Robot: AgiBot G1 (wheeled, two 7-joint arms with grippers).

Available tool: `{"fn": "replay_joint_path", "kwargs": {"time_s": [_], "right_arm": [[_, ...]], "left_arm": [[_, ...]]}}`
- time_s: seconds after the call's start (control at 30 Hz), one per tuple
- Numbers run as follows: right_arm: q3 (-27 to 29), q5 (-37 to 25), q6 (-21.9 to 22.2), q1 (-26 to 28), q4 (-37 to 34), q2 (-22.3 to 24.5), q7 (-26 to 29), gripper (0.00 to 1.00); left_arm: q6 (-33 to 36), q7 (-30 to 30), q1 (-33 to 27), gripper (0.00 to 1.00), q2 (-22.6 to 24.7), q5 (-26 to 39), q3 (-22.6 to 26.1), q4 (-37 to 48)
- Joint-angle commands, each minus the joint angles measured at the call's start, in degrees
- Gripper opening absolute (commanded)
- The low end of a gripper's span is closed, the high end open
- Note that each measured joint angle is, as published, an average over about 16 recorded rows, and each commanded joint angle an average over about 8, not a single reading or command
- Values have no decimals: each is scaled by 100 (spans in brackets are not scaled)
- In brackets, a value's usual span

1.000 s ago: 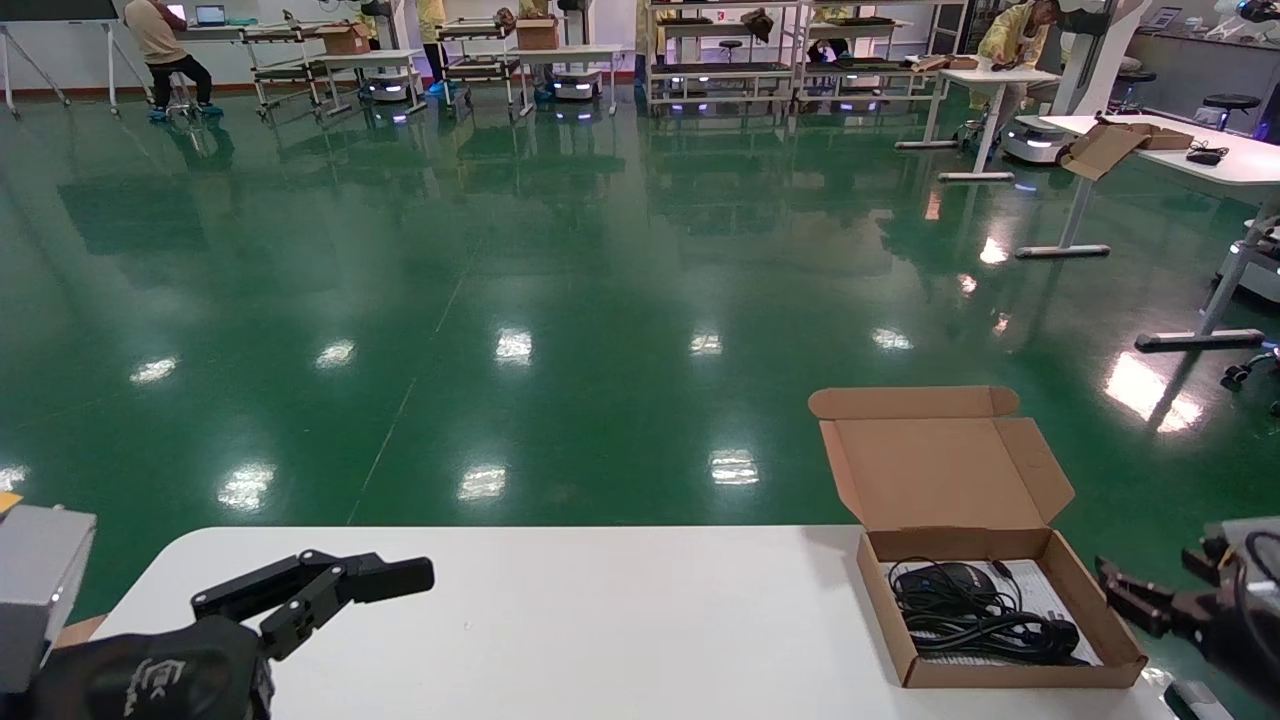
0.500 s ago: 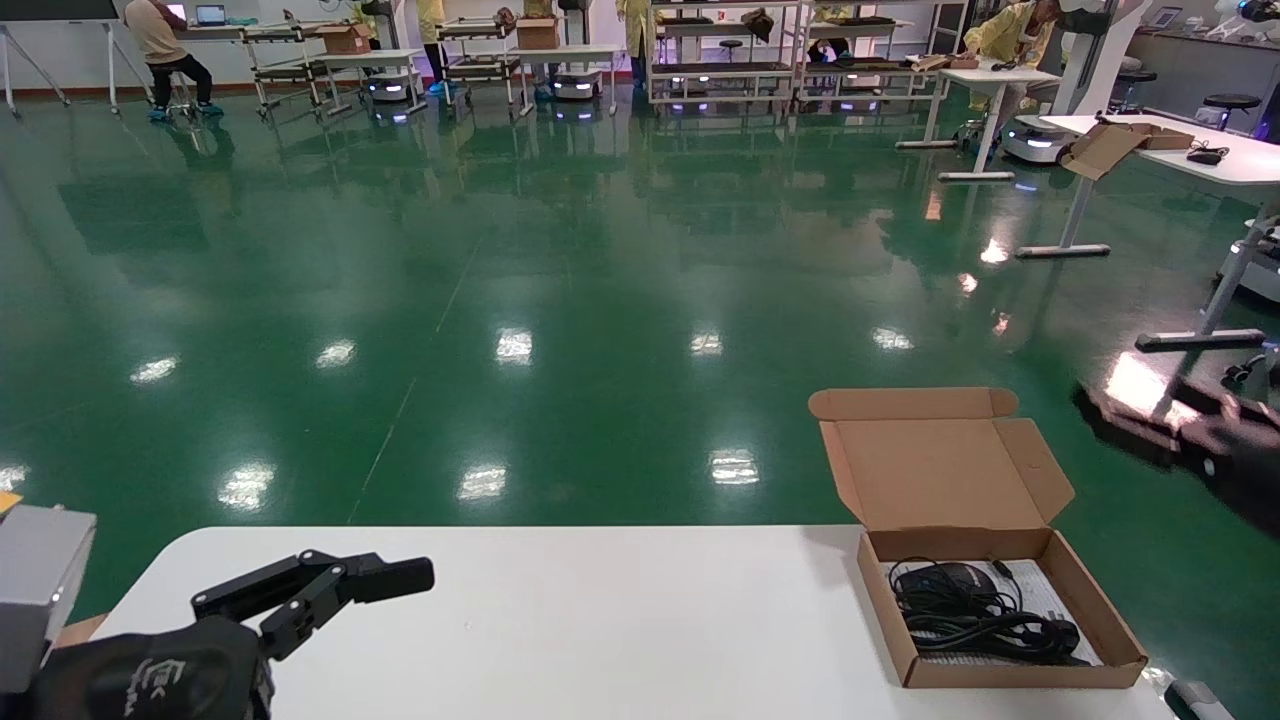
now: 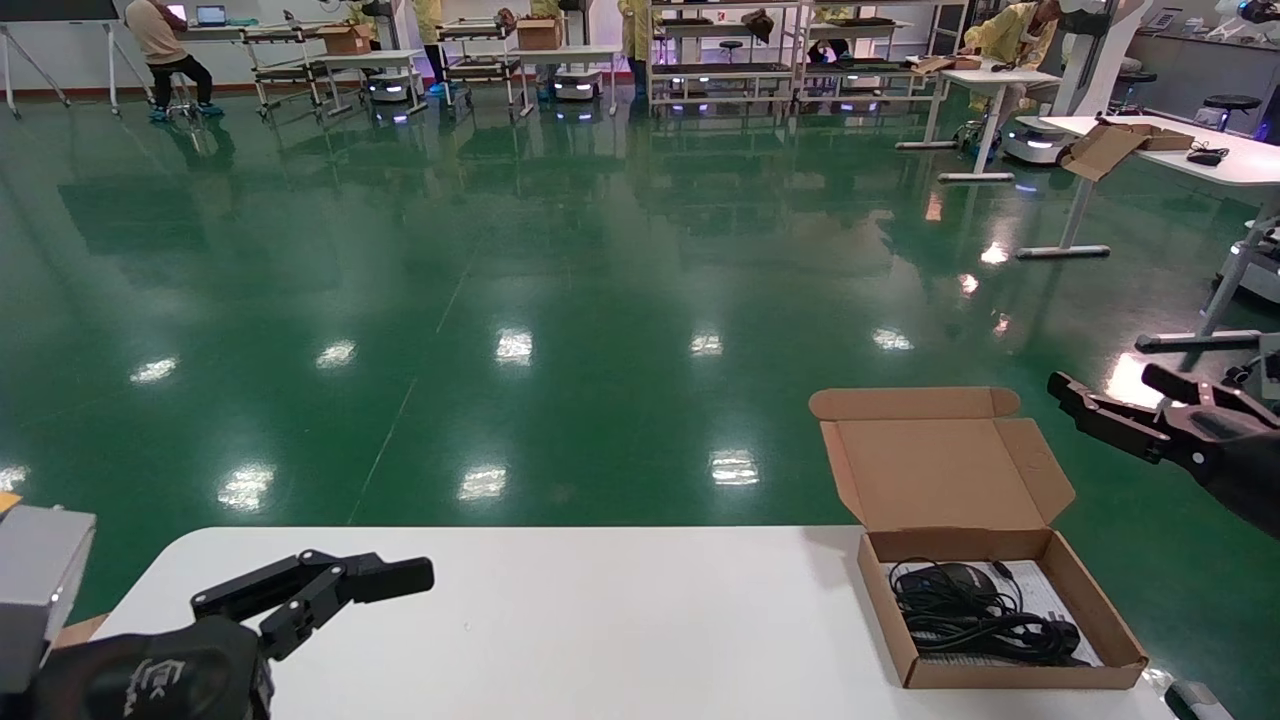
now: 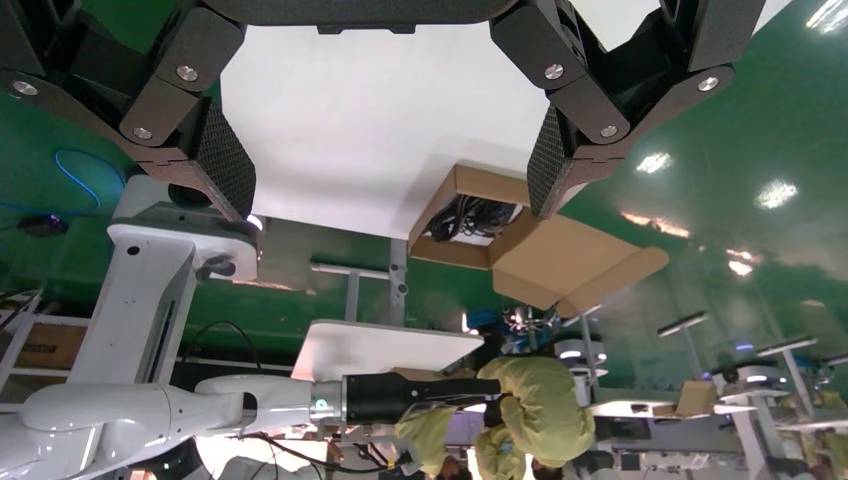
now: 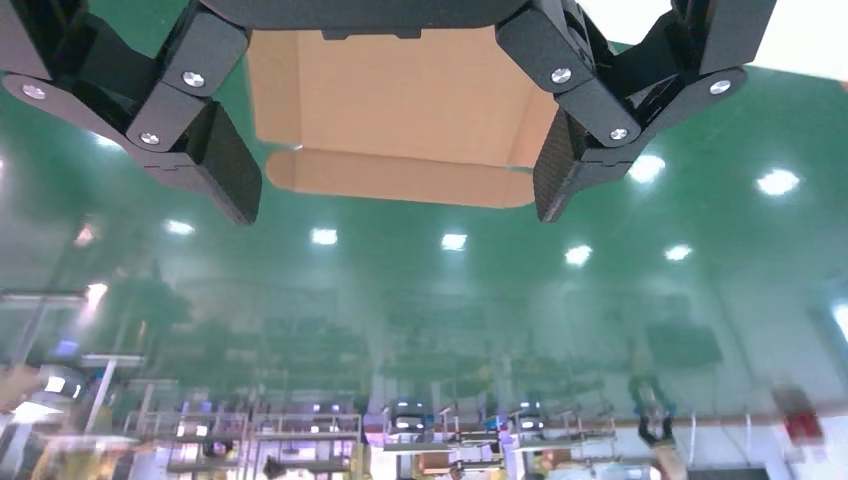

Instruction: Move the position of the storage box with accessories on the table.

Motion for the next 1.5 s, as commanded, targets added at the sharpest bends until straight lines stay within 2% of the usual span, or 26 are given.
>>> {"fn": "replay_joint_path", "kwargs": {"time_s": [0.03, 1.5], "right_arm": [[24, -18, 2, -24, 42, 2, 8, 100], [2228, -1744, -2518, -1969, 4945, 1034, 2110, 100]], "left_arm": [[0, 0, 0, 100, 0, 0, 0, 0], [0, 0, 0, 100, 0, 0, 0, 0]]}}
